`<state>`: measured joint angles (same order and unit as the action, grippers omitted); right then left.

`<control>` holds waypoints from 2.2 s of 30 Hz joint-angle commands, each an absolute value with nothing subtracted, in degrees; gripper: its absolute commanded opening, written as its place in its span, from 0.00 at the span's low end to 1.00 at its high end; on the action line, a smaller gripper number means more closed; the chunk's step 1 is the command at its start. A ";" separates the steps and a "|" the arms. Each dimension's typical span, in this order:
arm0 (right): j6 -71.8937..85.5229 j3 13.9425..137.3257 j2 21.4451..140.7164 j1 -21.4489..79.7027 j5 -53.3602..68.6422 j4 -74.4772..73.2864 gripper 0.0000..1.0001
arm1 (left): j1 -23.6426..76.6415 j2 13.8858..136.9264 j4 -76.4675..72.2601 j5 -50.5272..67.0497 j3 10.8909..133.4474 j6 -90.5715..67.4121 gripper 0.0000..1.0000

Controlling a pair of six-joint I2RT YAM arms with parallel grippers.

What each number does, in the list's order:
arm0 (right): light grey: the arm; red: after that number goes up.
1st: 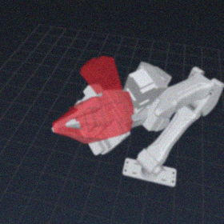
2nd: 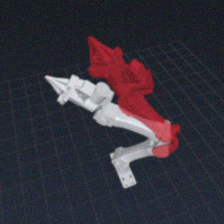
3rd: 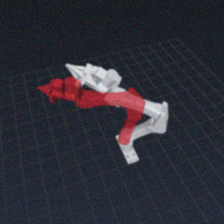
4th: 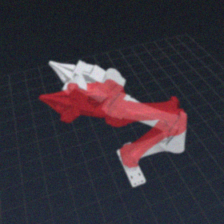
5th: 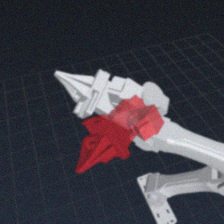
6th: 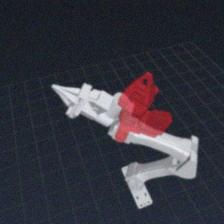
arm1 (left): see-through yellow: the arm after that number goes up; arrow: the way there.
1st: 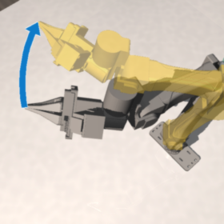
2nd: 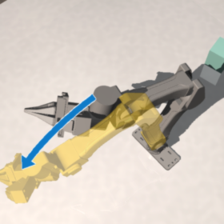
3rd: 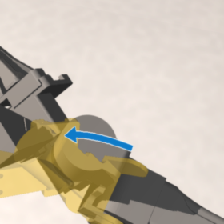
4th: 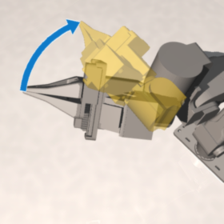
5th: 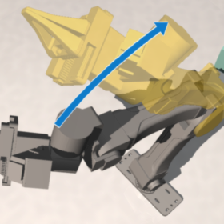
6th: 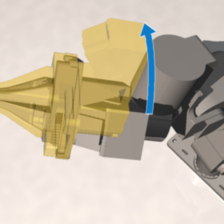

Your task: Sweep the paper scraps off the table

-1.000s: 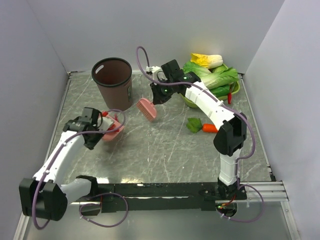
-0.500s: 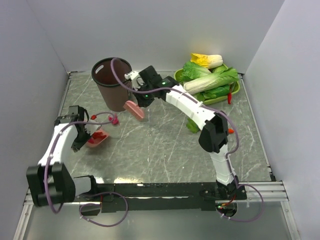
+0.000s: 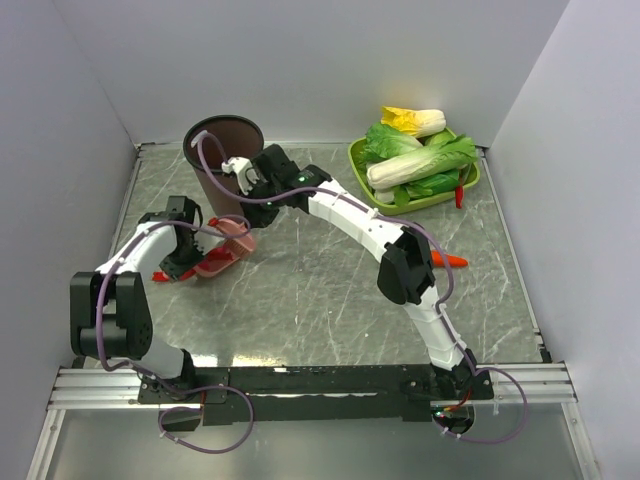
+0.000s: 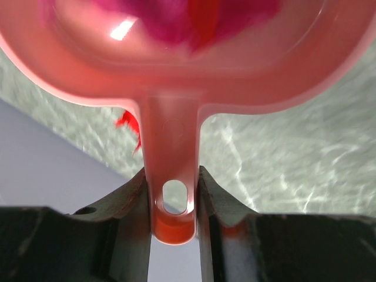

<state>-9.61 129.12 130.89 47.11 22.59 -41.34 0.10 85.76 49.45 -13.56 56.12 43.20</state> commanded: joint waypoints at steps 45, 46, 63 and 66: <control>-13.97 108.28 105.91 40.17 26.28 -48.51 0.00 | 1.67 71.19 31.99 9.49 44.21 29.88 0.01; -14.15 107.76 105.56 39.91 25.84 -49.39 0.00 | 1.67 71.10 32.25 9.49 44.21 29.71 0.01; -14.50 103.19 101.43 35.51 25.67 -49.31 0.00 | 1.76 66.36 36.56 13.18 44.21 30.14 0.01; -14.15 101.61 101.07 34.46 24.09 -49.04 0.00 | 1.76 62.94 38.67 13.71 44.73 30.50 0.01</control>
<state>-13.58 101.60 103.26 35.88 25.30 -49.43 1.61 67.81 36.21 10.83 43.94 29.39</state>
